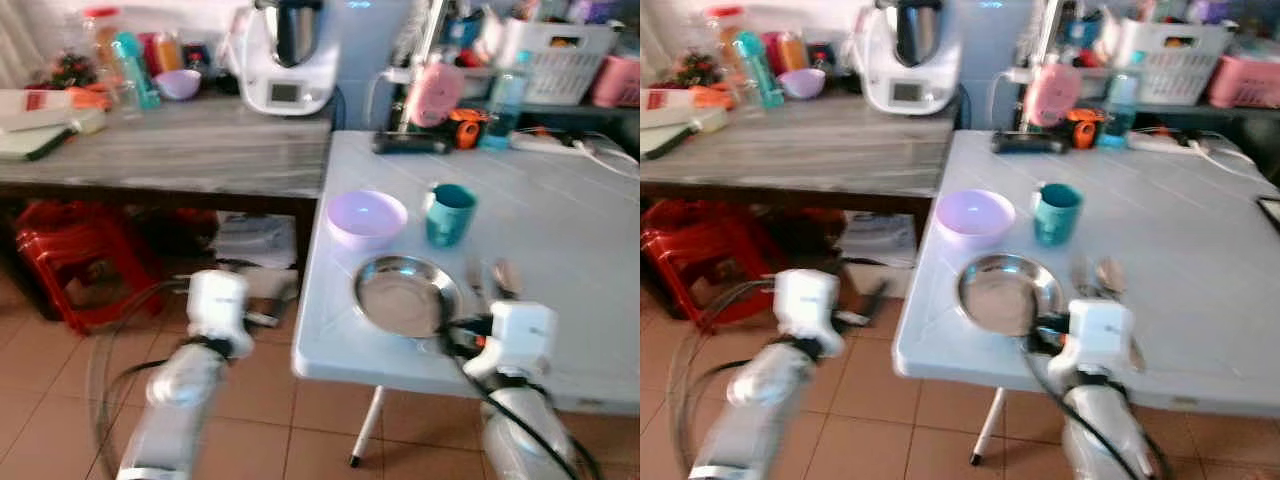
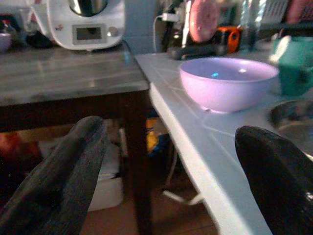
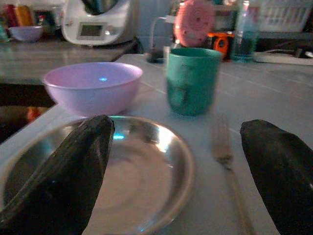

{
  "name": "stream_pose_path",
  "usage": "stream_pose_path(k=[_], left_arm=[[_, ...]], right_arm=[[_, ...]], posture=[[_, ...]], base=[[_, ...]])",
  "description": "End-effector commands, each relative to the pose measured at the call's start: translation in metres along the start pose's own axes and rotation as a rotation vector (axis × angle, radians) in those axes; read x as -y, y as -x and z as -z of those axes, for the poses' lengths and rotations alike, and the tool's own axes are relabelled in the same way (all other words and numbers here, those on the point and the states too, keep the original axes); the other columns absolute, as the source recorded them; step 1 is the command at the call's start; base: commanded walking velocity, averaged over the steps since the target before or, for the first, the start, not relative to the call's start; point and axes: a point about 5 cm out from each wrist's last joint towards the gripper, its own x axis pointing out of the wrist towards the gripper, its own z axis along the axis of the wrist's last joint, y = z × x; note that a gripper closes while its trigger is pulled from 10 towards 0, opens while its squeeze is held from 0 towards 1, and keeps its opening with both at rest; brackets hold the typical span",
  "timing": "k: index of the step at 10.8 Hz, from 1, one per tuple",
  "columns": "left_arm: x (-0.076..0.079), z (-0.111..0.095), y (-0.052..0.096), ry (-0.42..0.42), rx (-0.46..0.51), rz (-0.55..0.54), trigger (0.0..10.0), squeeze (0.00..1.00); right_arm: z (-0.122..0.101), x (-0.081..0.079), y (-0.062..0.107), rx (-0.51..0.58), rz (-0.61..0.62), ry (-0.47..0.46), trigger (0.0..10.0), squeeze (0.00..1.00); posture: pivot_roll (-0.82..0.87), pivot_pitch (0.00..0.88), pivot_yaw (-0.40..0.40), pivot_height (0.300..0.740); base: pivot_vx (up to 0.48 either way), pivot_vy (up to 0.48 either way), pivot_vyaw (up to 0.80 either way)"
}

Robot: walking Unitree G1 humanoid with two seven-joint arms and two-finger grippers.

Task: Setting the table

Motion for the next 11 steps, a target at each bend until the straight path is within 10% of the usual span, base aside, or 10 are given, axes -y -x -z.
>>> stream_pose_path(k=[1,6,11], left_arm=[[0.009,-0.002,-0.002,0.006,0.016,0.030,10.0,0.00],[0.014,0.001,0.017,-0.023,-0.027,0.375,10.0,0.00],[0.018,0.002,0.019,-0.029,-0.045,0.452,10.0,0.00]], right_arm=[[0.000,0.008,0.002,-0.004,0.023,0.020,10.0,0.00],[0.001,0.028,0.001,-0.029,0.060,0.039,10.0,0.00],[0.000,0.056,-0.018,-0.094,0.037,0.018,10.0,0.00]], posture=[[0.04,0.000,0.020,0.740],[0.03,0.000,0.016,0.740],[0.03,0.000,0.015,0.740]], base=[[0.000,0.000,0.00],[0.000,0.000,0.00],[0.000,0.000,0.00]])
